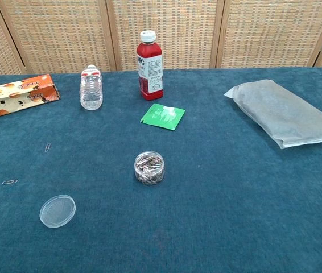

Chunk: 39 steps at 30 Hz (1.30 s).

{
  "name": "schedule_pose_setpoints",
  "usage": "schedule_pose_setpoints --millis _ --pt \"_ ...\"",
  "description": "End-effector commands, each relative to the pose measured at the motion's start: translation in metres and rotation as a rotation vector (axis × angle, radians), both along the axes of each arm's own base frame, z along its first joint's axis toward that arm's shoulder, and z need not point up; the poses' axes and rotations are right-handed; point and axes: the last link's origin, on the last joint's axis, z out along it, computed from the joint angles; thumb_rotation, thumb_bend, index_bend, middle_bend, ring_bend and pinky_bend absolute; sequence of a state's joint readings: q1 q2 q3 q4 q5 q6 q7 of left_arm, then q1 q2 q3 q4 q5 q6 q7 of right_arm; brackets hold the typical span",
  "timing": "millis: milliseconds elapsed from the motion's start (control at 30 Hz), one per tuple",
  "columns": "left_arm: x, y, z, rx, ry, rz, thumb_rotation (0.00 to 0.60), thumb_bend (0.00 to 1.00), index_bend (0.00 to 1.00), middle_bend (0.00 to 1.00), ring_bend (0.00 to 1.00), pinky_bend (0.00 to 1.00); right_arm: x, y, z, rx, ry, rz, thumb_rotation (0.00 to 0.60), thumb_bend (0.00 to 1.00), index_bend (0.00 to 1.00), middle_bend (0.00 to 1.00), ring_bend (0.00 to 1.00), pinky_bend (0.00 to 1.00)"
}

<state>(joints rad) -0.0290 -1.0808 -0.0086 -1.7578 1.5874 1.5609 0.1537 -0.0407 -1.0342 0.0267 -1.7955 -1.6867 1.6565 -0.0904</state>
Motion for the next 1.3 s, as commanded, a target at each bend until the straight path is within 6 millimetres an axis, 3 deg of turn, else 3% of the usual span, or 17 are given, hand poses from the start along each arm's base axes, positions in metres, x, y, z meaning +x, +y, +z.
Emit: schedule_pose_setpoints --millis 33,333,600,667,733,900,1133,1300 --pt "0.000 0.000 0.000 0.000 0.000 0.001 0.600 0.08 0.00 0.00 0.00 0.00 0.000 0.000 0.000 0.000 0.000 -0.001 0.600 0.00 0.08 0.00 0.00 0.00" --pt "-0.003 0.010 -0.003 -0.011 0.013 0.006 0.600 0.09 0.00 0.00 0.00 0.00 0.000 0.000 0.001 -0.004 -0.005 -0.004 0.600 0.00 0.08 0.00 0.00 0.00" --pt "-0.012 0.046 -0.036 -0.135 0.028 0.067 0.600 0.10 0.01 0.00 0.00 0.00 -0.002 -0.004 0.003 -0.013 -0.014 -0.019 0.600 0.00 0.08 0.00 0.00 0.00" --pt "-0.013 0.054 -0.047 -0.169 0.025 0.081 0.600 0.10 0.05 0.00 0.00 0.00 -0.003 -0.005 0.003 -0.012 -0.014 -0.025 0.600 0.00 0.08 0.00 0.00 0.00" --pt "-0.014 0.059 -0.056 -0.200 0.018 0.092 0.600 0.13 0.16 0.00 0.00 0.00 -0.004 -0.006 0.003 -0.010 -0.015 -0.028 0.600 0.00 0.08 0.00 0.00 0.00" --pt "-0.007 0.092 -0.092 -0.289 -0.011 0.111 0.600 0.20 0.32 0.00 0.00 0.00 -0.004 -0.006 0.004 -0.008 -0.021 -0.031 0.600 0.00 0.08 0.00 0.00 0.00" --pt "-0.005 0.114 -0.109 -0.323 0.001 0.212 0.600 0.24 0.37 0.00 0.00 0.00 -0.006 -0.007 0.005 -0.006 -0.027 -0.036 0.600 0.00 0.08 0.00 0.00 0.00" --pt "-0.006 0.115 -0.114 -0.361 0.007 0.275 0.600 0.27 0.40 0.00 0.00 0.00 -0.006 -0.007 0.004 -0.001 -0.028 -0.035 0.600 0.00 0.08 0.00 0.00 0.00"
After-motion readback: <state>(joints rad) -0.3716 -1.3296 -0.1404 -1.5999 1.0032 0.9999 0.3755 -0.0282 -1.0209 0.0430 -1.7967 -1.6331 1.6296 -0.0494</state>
